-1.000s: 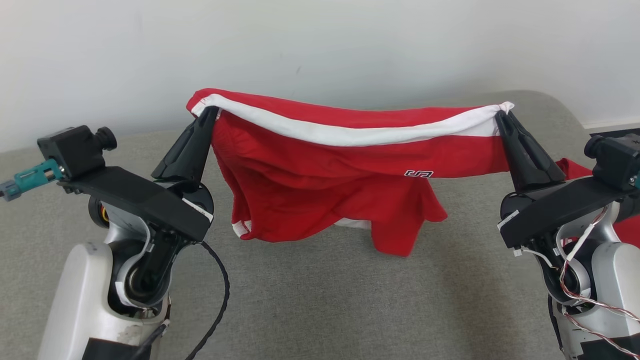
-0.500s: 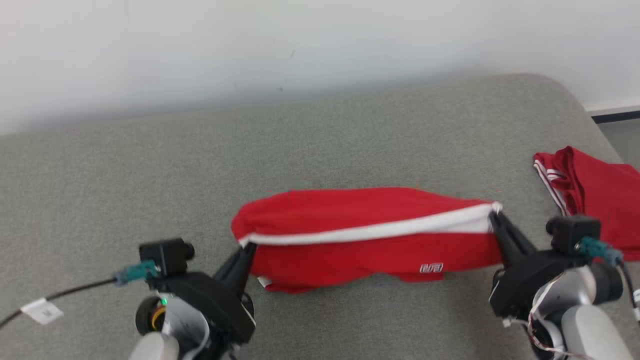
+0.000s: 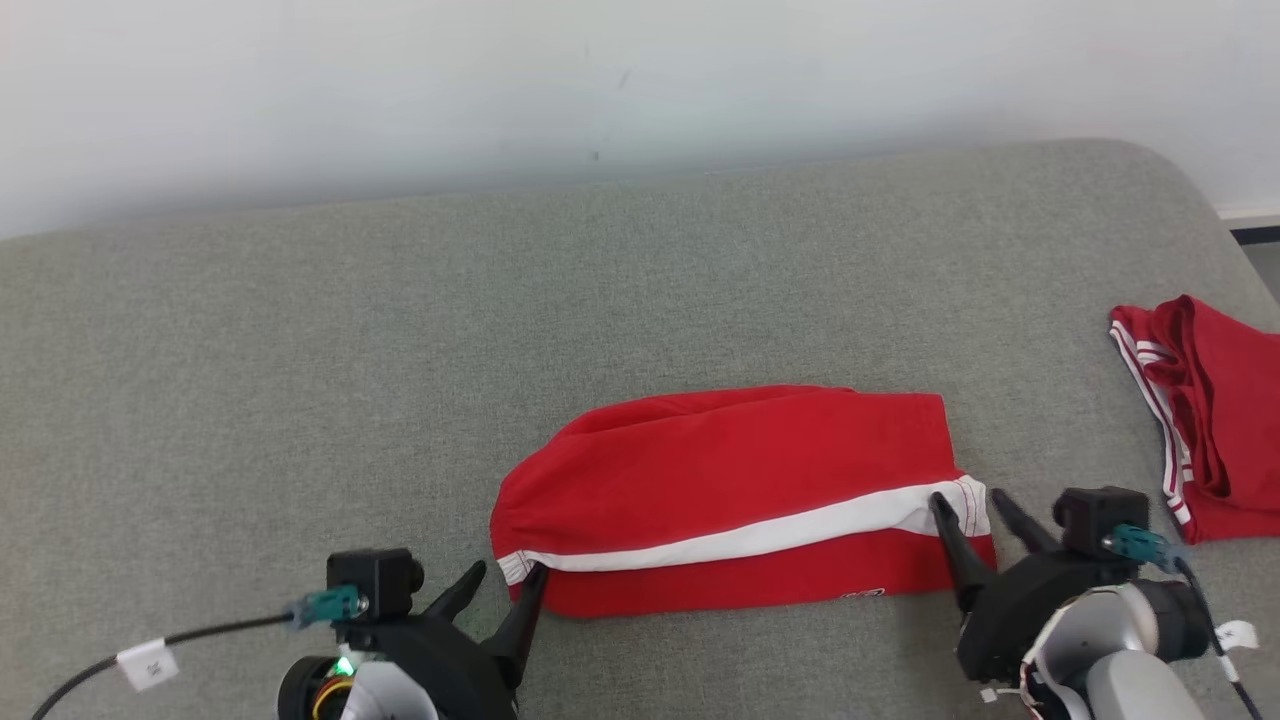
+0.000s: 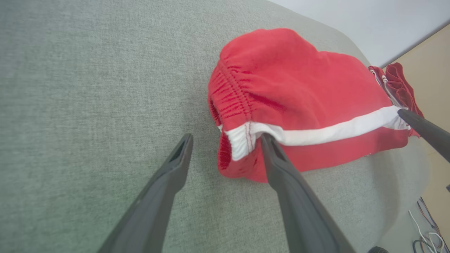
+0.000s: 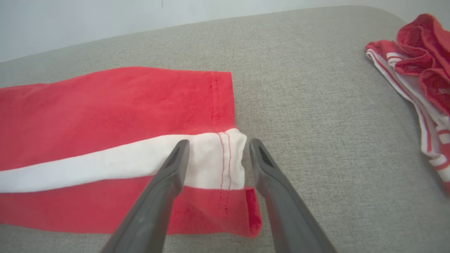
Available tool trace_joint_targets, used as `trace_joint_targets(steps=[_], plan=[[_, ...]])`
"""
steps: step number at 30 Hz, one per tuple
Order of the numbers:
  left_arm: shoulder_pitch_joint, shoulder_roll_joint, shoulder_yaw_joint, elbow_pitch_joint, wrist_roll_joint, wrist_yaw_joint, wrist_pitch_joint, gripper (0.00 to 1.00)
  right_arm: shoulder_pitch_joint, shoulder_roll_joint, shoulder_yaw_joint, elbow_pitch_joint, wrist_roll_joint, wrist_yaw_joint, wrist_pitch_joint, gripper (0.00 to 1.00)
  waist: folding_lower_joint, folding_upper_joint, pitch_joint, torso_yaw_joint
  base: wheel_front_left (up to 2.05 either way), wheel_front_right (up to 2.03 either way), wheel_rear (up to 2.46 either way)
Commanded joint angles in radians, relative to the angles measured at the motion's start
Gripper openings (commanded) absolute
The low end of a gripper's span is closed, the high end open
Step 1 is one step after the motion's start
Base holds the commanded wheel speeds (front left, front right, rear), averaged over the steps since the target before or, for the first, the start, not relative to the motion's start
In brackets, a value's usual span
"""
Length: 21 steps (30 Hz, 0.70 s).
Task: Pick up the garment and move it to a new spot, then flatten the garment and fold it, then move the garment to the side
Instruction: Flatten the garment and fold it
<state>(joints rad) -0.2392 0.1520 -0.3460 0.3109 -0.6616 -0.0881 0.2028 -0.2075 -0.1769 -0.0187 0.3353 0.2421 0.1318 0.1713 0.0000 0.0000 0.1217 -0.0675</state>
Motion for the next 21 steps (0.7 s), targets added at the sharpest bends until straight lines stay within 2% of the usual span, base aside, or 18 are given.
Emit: trace_joint_targets(steps=[1,5,9,12,15,18,21], plan=[[0.029,0.02,-0.007,-0.011,0.03,0.002,-0.02,1.0,0.017,-0.008,-0.019,-0.017,-0.018,-0.003,-0.014,1.0,0.0,0.0,-0.014,0.002,0.0,0.0,0.0],[0.079,0.047,0.018,-0.073,0.079,0.023,-0.151,1.0,0.059,0.007,-0.084,-0.083,-0.057,-0.003,-0.087,1.0,0.0,0.0,-0.037,0.001,0.0,0.0,0.0],[0.154,0.047,0.068,-0.118,0.115,0.074,-0.318,1.0,0.124,0.064,-0.159,-0.163,-0.086,-0.003,-0.184,1.0,0.0,0.0,-0.058,0.0,0.0,0.0,0.0],[0.199,0.026,0.112,-0.125,0.123,0.106,-0.426,1.0,0.172,0.097,-0.192,-0.202,-0.104,-0.003,-0.251,1.0,0.0,0.0,-0.07,0.0,0.0,0.0,0.0],[0.215,0.022,0.134,-0.135,0.167,0.122,-0.458,1.0,0.204,0.112,-0.203,-0.219,-0.13,-0.003,-0.298,1.0,0.0,0.0,-0.078,0.004,0.0,0.0,0.0],[0.234,-0.019,0.196,-0.198,0.228,0.137,-0.468,1.0,0.239,0.122,-0.199,-0.212,-0.158,-0.003,-0.373,1.0,0.0,0.0,-0.086,0.009,0.0,0.0,0.0],[0.288,-0.061,0.264,-0.236,0.289,0.118,-0.467,1.0,0.265,0.126,-0.194,-0.181,-0.166,-0.003,-0.41,1.0,0.0,0.0,-0.095,0.015,0.0,0.0,0.0]])
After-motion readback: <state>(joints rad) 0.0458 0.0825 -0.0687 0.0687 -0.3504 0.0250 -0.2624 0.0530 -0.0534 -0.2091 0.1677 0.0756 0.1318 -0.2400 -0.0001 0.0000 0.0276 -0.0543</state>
